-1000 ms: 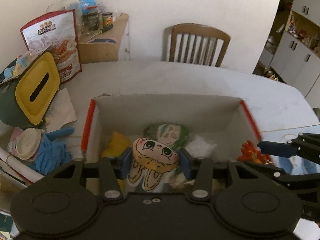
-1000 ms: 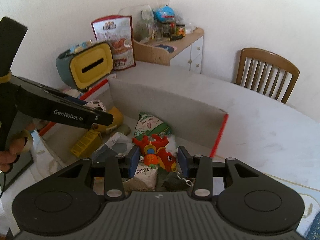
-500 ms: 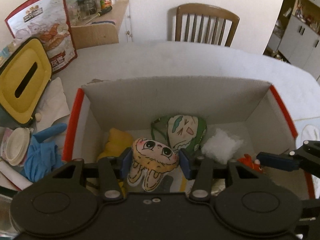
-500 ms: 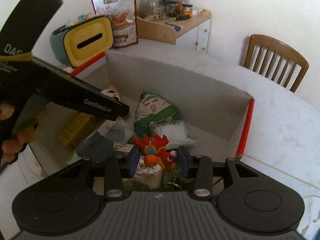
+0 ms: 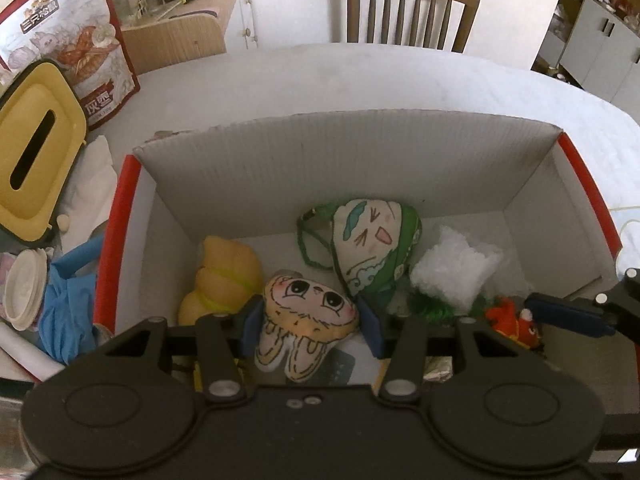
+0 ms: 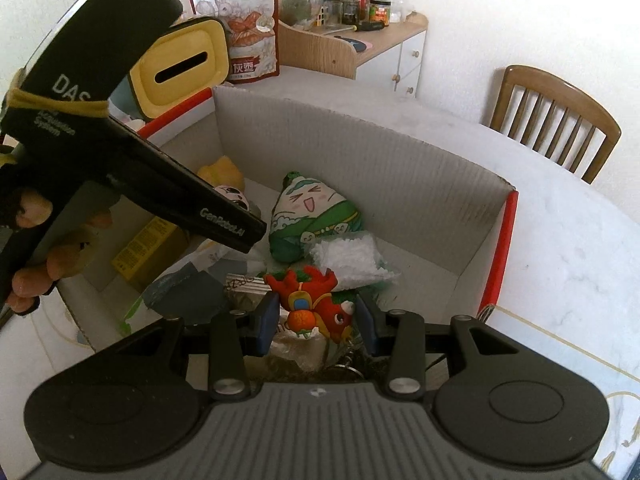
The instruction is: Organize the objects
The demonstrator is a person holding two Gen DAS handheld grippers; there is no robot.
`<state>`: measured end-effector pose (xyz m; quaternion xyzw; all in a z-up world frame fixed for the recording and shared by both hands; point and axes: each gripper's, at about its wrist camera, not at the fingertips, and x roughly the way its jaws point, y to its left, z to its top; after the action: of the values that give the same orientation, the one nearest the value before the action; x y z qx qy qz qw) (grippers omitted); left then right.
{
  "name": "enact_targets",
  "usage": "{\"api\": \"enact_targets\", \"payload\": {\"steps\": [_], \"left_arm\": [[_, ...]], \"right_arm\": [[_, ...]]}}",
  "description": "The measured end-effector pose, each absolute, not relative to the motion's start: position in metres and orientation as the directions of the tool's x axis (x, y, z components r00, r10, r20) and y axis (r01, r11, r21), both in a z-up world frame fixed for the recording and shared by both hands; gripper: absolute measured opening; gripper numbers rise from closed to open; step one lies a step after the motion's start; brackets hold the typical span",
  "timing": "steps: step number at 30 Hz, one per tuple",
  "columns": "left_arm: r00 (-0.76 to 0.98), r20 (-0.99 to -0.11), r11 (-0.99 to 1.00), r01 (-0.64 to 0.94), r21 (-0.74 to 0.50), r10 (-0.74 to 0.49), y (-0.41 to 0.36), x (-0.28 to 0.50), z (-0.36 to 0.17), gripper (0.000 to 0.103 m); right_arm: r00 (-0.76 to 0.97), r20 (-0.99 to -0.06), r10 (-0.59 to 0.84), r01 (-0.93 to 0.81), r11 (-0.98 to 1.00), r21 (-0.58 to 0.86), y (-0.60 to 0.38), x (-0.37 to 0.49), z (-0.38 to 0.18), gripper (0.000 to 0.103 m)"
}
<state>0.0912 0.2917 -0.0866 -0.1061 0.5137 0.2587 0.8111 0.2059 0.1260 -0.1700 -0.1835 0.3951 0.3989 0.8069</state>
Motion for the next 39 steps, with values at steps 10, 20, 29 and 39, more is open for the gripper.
{"api": "enact_targets", "payload": {"steps": [10, 20, 29, 39], "left_arm": [[0.352, -0.875, 0.830, -0.550, 0.095, 0.333, 0.290, 0.084, -0.081, 0.065], [0.417, -0.840, 0.824, -0.563, 0.062, 0.348, 0.274, 0.065, -0.056, 0.072], [0.473, -0.805, 0.830, -0.556, 0.043, 0.358, 0.250, 0.045, -0.032, 0.075], [0.526, -0.747, 0.820, -0.571, 0.043, 0.406, 0.229, 0.024, -0.005, 0.081]], "right_arm": [[0.367, -0.767, 0.526, -0.789, 0.613, 0.043, 0.116, 0.200, -0.160, 0.048], [0.373, -0.737, 0.563, -0.772, 0.629, 0.090, 0.093, 0.191, -0.139, 0.054], [0.384, -0.700, 0.602, -0.771, 0.626, 0.116, 0.078, 0.180, -0.116, 0.054], [0.393, -0.644, 0.657, -0.772, 0.616, 0.158, 0.061, 0.168, -0.094, 0.059]]}}
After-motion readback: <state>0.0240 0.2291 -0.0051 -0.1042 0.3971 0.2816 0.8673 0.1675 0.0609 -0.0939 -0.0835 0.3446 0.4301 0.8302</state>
